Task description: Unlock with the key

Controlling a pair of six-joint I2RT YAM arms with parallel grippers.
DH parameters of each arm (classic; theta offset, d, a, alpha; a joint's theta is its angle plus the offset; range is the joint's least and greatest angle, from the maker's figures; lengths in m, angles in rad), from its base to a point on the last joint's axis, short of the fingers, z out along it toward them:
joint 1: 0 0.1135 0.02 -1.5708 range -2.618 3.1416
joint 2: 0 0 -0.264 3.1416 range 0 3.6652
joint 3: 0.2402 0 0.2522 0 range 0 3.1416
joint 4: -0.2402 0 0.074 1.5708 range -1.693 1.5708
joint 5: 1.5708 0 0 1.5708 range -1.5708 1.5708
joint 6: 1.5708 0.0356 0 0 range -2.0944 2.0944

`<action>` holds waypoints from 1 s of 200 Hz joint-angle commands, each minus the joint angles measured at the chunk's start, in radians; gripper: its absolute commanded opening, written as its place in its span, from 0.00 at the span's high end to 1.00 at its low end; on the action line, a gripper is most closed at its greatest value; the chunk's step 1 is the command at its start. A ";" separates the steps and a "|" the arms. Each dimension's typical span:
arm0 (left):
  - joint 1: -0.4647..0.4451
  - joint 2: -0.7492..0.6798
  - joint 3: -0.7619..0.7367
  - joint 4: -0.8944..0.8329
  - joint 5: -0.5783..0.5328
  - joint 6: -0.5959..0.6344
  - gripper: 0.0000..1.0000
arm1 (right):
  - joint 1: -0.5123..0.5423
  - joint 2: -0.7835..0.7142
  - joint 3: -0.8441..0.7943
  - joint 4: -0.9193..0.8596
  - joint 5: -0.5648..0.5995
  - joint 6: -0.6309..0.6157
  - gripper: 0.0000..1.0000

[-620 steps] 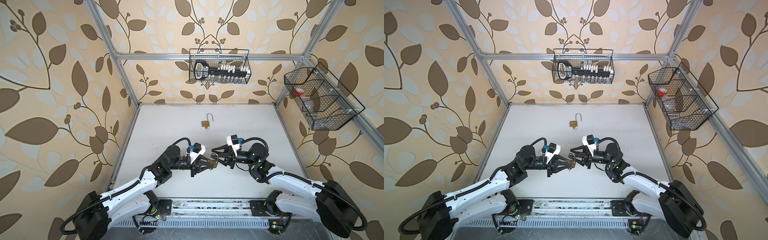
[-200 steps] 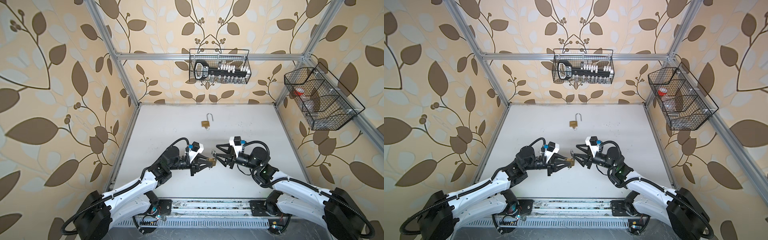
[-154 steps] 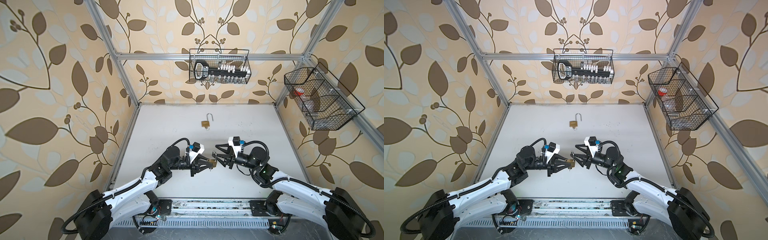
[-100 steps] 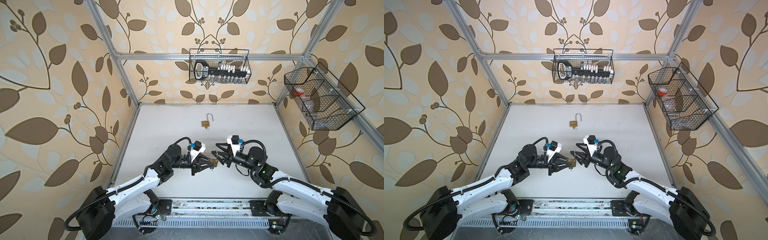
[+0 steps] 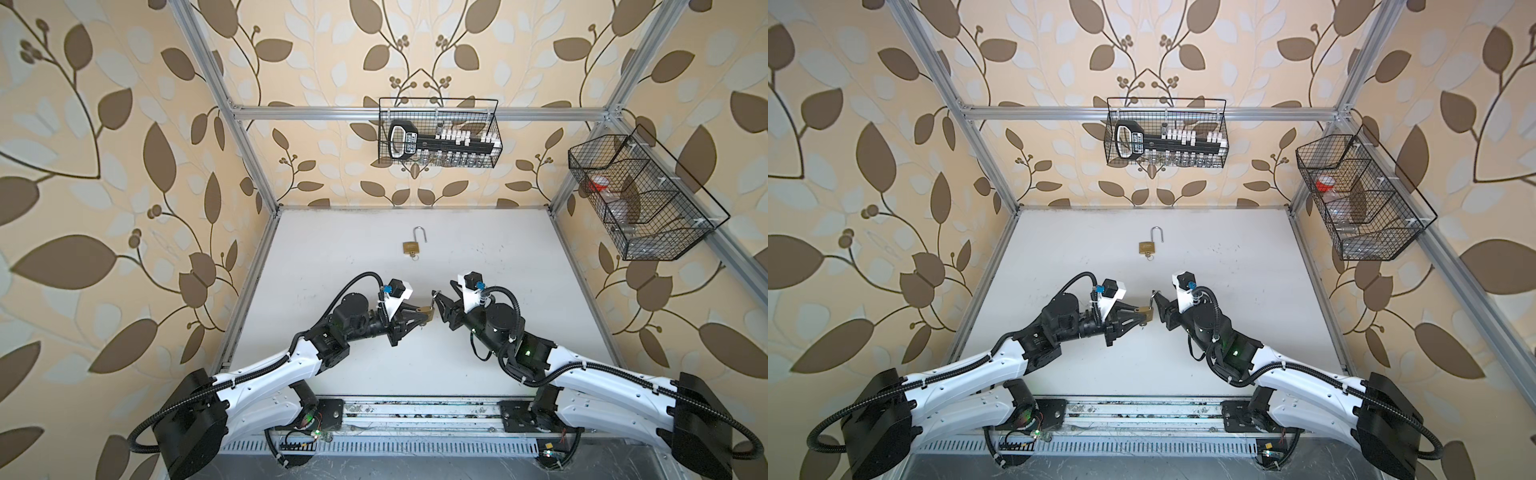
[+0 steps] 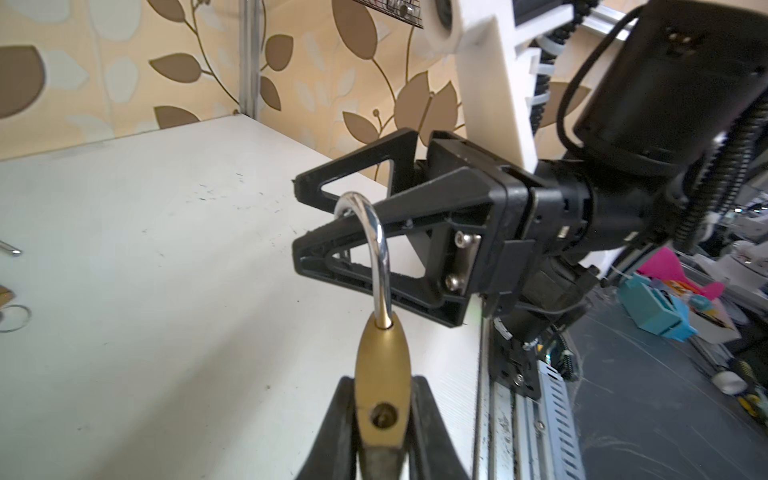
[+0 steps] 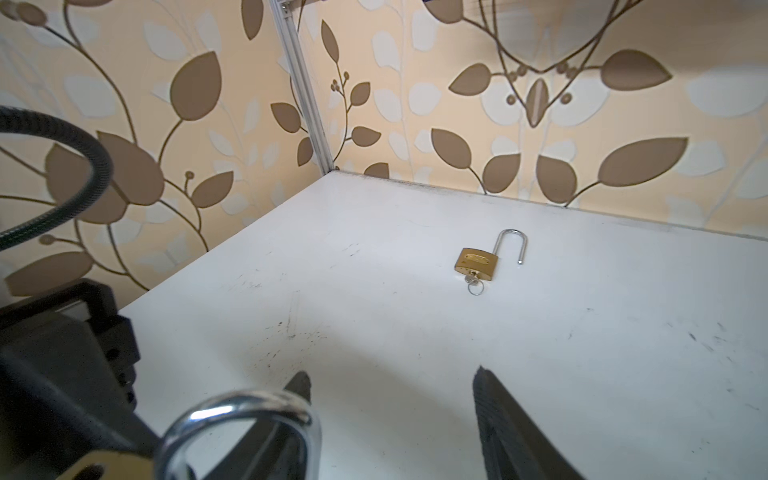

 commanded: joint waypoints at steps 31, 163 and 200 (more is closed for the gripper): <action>-0.057 -0.056 -0.036 0.115 -0.428 0.041 1.00 | 0.009 -0.029 0.025 -0.034 0.099 -0.032 0.35; -0.011 -0.025 0.036 -0.048 -0.400 0.083 1.00 | -0.314 -0.534 -0.172 -0.054 -0.147 0.071 0.00; 0.000 -0.025 0.088 -0.133 -0.345 0.077 1.00 | -0.368 -0.508 -0.138 -0.138 -0.375 0.048 0.00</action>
